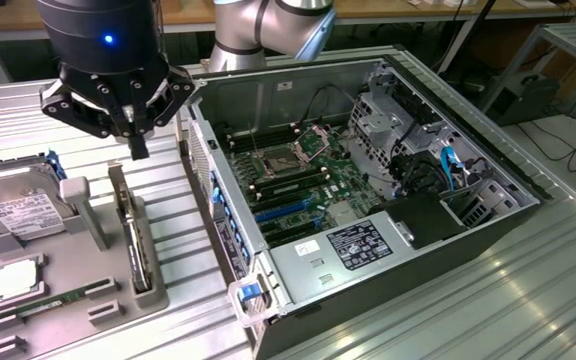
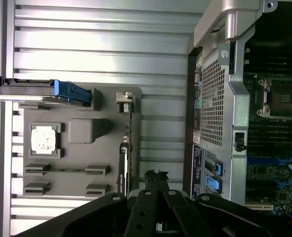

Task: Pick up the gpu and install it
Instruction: 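Reach for the gpu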

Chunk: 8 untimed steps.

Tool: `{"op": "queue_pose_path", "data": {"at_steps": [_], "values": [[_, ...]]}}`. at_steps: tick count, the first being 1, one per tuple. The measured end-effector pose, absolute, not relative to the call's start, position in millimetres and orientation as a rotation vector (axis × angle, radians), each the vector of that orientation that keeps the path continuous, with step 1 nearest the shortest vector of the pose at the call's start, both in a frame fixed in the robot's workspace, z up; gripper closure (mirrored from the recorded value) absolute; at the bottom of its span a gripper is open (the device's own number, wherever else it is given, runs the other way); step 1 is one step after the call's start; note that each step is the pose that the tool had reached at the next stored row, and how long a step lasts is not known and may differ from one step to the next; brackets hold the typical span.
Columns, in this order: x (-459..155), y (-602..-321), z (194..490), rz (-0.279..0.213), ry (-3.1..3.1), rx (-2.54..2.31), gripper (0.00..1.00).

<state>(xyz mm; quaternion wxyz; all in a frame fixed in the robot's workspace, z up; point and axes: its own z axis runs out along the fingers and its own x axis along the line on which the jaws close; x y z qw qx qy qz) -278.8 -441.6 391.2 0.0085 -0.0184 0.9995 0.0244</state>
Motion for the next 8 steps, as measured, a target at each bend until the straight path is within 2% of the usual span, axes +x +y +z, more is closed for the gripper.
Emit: {"op": "queue_pose_path", "data": {"at_steps": [8], "values": [[-298, -442, 391, 0.079, 3.124, -0.057, 0.89]]}}
